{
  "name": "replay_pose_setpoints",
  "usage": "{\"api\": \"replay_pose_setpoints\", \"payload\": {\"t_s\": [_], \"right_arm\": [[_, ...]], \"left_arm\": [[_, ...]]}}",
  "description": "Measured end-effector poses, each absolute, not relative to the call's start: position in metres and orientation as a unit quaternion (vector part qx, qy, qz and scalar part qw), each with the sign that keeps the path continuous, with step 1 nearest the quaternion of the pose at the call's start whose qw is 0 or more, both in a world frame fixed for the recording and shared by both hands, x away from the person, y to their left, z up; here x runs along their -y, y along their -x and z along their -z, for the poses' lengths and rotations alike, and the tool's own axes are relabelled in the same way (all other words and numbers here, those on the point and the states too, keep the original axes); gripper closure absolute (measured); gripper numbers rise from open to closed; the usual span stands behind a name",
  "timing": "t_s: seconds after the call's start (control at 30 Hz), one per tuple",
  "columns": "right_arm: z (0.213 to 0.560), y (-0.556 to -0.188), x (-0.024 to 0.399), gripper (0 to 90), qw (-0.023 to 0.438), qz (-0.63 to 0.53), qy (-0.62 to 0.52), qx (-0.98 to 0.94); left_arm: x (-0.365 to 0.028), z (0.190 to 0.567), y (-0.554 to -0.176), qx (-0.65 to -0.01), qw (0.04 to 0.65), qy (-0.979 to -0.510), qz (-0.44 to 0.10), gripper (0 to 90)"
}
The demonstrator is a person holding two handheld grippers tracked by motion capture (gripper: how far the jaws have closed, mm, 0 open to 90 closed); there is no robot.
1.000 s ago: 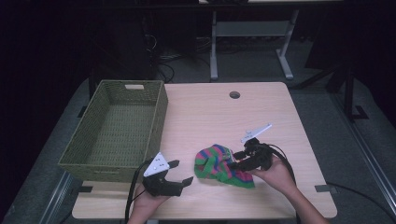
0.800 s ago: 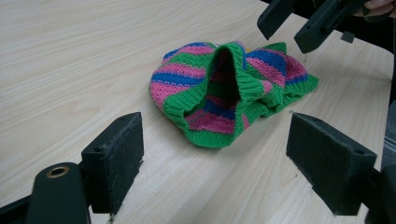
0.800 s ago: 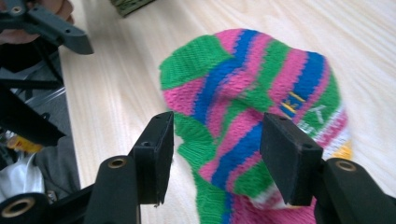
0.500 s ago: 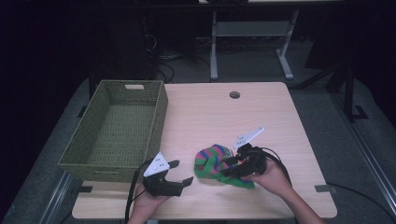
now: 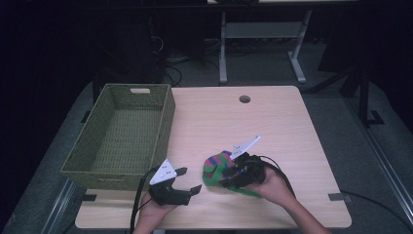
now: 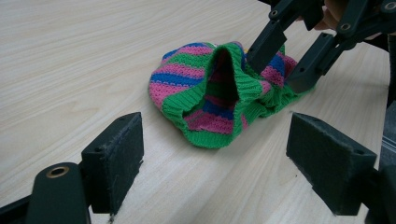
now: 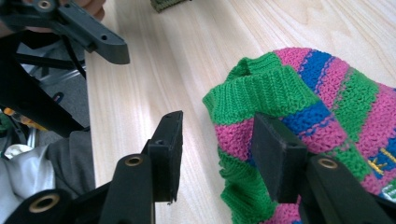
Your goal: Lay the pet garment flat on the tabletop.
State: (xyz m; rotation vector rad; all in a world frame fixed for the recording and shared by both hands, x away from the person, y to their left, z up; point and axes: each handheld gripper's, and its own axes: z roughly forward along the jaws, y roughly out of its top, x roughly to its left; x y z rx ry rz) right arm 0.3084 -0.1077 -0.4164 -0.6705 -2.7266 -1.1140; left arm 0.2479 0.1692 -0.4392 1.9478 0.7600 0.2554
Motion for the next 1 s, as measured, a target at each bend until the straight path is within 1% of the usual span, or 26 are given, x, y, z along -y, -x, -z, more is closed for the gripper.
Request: {"api": "replay_pose_setpoints", "payload": {"t_s": [0.23, 0.37, 0.43, 0.63, 0.77, 1.0], "right_arm": [[0.424, -0.313, 0.102, 55.9, 0.047, 0.350, 0.222, 0.909], [0.428, -0.316, 0.100, 59.3, 0.046, 0.343, 0.230, 0.910], [0.430, -0.316, 0.099, 62.7, 0.045, 0.340, 0.236, 0.909], [0.438, -0.320, 0.095, 68.1, 0.045, 0.330, 0.238, 0.912], [0.443, -0.321, 0.094, 74.3, 0.041, 0.324, 0.239, 0.914], [0.447, -0.324, 0.096, 81.8, 0.046, 0.326, 0.245, 0.912]], "left_arm": [[-0.169, 0.439, -0.248, -0.312, 0.494, -0.805, -0.106, 18.6], [-0.169, 0.439, -0.247, -0.313, 0.494, -0.804, -0.105, 18.6], [-0.169, 0.439, -0.248, -0.313, 0.494, -0.804, -0.105, 18.6], [-0.169, 0.439, -0.247, -0.313, 0.495, -0.804, -0.105, 18.6], [-0.169, 0.439, -0.247, -0.313, 0.496, -0.803, -0.105, 18.6], [-0.169, 0.439, -0.247, -0.312, 0.495, -0.804, -0.105, 18.5]]}}
